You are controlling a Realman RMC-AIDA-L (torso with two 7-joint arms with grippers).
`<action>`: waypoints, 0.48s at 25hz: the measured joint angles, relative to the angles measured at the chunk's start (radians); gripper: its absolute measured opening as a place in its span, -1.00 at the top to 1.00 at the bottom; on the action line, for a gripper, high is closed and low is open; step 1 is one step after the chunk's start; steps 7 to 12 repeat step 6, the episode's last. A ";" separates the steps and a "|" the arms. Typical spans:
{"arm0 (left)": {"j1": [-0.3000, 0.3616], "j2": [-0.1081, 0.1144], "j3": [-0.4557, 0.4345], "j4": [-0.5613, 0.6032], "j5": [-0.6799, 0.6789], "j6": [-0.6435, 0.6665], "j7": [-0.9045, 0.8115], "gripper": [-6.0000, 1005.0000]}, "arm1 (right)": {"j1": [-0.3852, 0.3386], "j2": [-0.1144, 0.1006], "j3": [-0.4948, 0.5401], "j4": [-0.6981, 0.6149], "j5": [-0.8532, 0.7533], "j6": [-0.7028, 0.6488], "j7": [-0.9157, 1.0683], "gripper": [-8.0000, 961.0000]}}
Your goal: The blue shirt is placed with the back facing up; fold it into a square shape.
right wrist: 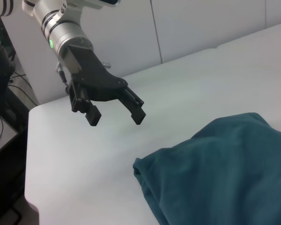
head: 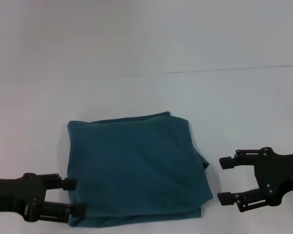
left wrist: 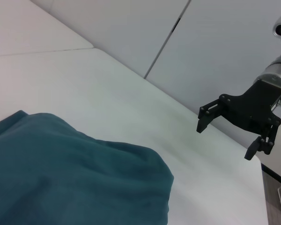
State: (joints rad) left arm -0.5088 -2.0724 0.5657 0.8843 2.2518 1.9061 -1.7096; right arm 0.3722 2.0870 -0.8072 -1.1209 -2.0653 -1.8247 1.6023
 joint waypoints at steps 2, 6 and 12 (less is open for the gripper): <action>0.003 -0.001 0.002 0.000 0.001 -0.002 0.000 -0.83 | 0.000 0.000 0.001 0.006 0.000 0.006 -0.003 -0.93; 0.005 -0.003 0.006 0.001 0.002 -0.002 0.000 -0.83 | 0.002 0.001 -0.003 0.015 0.000 0.014 -0.007 -0.93; 0.005 -0.003 0.006 0.001 0.002 -0.002 0.000 -0.83 | 0.002 0.001 -0.003 0.015 0.000 0.014 -0.007 -0.93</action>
